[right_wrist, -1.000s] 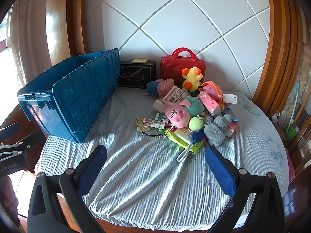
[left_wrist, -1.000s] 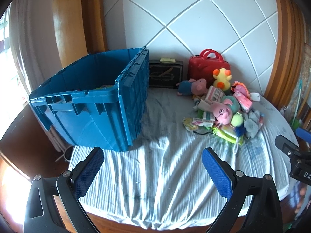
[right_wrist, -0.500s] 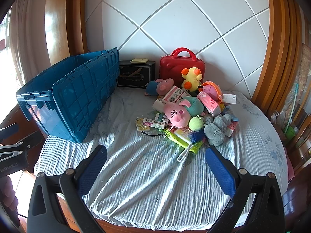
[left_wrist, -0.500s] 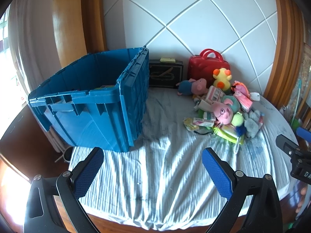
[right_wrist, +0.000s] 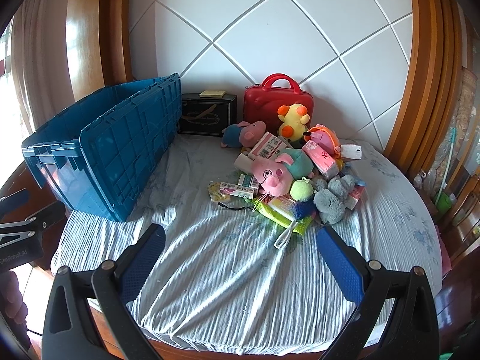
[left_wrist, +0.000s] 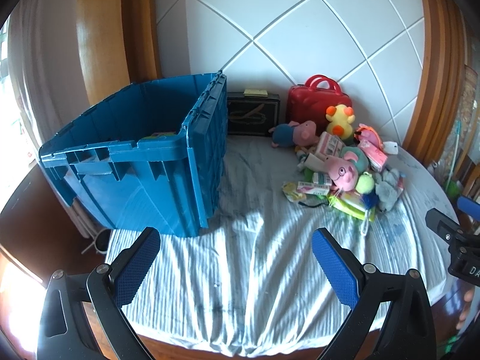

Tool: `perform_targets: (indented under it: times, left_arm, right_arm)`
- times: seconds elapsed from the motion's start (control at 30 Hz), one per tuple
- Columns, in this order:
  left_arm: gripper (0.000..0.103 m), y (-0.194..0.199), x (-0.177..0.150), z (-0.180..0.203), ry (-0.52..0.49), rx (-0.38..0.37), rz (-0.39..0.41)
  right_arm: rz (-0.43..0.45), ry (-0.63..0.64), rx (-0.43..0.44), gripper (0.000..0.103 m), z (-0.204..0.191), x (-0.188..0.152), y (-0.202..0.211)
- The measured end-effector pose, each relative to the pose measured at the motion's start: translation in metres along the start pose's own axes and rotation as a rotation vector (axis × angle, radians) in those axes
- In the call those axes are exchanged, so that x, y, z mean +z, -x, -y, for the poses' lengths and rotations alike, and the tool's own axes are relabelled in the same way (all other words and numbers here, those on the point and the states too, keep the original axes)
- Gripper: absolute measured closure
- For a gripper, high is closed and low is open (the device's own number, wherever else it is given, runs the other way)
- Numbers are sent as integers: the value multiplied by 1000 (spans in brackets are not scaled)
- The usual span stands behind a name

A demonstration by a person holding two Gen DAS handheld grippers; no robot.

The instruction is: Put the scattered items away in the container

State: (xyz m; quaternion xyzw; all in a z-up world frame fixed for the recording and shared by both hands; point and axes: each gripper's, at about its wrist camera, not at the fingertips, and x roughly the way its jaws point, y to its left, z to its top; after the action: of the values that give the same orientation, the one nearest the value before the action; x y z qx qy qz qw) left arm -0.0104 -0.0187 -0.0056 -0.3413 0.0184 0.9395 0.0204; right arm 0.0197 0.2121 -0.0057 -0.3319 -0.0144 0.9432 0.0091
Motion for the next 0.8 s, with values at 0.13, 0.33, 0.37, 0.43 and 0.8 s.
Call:
perform_targets:
  times: [0.13, 0.33, 0.37, 0.43, 0.8]
  left_arm:
    - [1, -3, -3, -5, -1, -10, -2]
    - [1, -24, -8, 3, -2, -5, -33]
    - [1, -28, -7, 8, -8, -6, -41]
    - [1, -36, -5, 19, -21, -7, -53]
    - [1, -121, 22, 141, -30, -52, -121]
  right_arm:
    - [-1, -8, -5, 0, -4, -3, -1]
    - [-13, -31, -25, 0, 2, -21, -7]
    - [-23, -34, -29, 0, 6, -24, -10]
    - [-37, -46, -37, 0, 17, -27, -16]
    - [-110, -81, -57, 0, 131, -19, -85]
